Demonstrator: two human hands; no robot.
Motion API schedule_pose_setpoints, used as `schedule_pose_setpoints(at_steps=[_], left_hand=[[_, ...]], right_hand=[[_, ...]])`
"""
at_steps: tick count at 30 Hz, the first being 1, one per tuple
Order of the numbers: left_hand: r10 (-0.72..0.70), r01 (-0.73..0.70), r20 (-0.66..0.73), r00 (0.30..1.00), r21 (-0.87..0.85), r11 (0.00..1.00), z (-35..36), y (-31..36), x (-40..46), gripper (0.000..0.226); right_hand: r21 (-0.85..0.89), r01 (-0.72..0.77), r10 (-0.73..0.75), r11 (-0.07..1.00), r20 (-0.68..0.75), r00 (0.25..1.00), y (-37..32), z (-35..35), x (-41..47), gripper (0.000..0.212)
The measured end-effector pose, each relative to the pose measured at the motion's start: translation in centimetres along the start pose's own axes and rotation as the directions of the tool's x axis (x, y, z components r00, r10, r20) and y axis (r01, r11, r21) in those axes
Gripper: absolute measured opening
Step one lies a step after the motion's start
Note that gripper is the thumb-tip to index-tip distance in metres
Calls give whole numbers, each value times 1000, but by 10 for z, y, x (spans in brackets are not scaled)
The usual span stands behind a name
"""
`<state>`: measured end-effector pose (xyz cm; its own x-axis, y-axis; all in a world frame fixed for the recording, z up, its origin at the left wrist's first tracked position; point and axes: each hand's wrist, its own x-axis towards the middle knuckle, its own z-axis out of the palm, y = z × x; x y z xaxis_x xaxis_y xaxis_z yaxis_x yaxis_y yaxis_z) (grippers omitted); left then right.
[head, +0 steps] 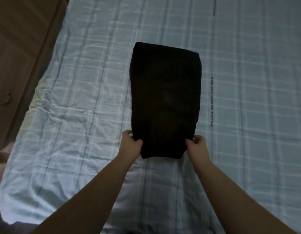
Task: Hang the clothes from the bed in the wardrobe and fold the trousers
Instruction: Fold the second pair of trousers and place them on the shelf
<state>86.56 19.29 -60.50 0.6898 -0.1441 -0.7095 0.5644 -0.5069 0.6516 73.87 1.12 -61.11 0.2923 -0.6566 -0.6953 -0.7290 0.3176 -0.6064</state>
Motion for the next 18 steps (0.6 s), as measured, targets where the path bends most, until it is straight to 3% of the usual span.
schedule_pose_setpoints(at_steps=[2, 3, 5, 7, 9, 11, 13, 18], left_hand=[[293, -258, -132, 947, 234, 937, -1, 18, 0, 59], [481, -410, -132, 867, 363, 837, 1, 29, 3, 60], [735, -601, 18, 678, 589, 540, 10, 54, 20, 61], [802, -635, 207, 561, 729, 256, 25, 80, 49, 62], [745, -593, 339, 574, 800, 93, 40, 98, 81, 64], [625, -534, 403, 668, 845, 26, 50, 95, 110, 65], [536, -496, 405, 741, 868, 31, 57, 76, 130, 67], [527, -499, 356, 772, 853, 154, 68, 48, 164, 71]], right_hand=[[-9, 176, -176, 984, -141, 974, -14, -3, -2, 54], [-57, 313, -319, 948, -173, 932, -26, -2, -2, 54], [-254, 559, -598, 789, -110, 794, -55, 5, 8, 57], [-525, 655, -756, 543, 35, 654, -84, 18, 32, 60], [-701, 617, -769, 358, 153, 621, -102, 32, 64, 60], [-786, 540, -663, 300, 235, 710, -101, 43, 93, 63], [-821, 499, -559, 278, 284, 779, -87, 52, 114, 67], [-818, 496, -558, 292, 276, 783, -67, 68, 144, 72]])
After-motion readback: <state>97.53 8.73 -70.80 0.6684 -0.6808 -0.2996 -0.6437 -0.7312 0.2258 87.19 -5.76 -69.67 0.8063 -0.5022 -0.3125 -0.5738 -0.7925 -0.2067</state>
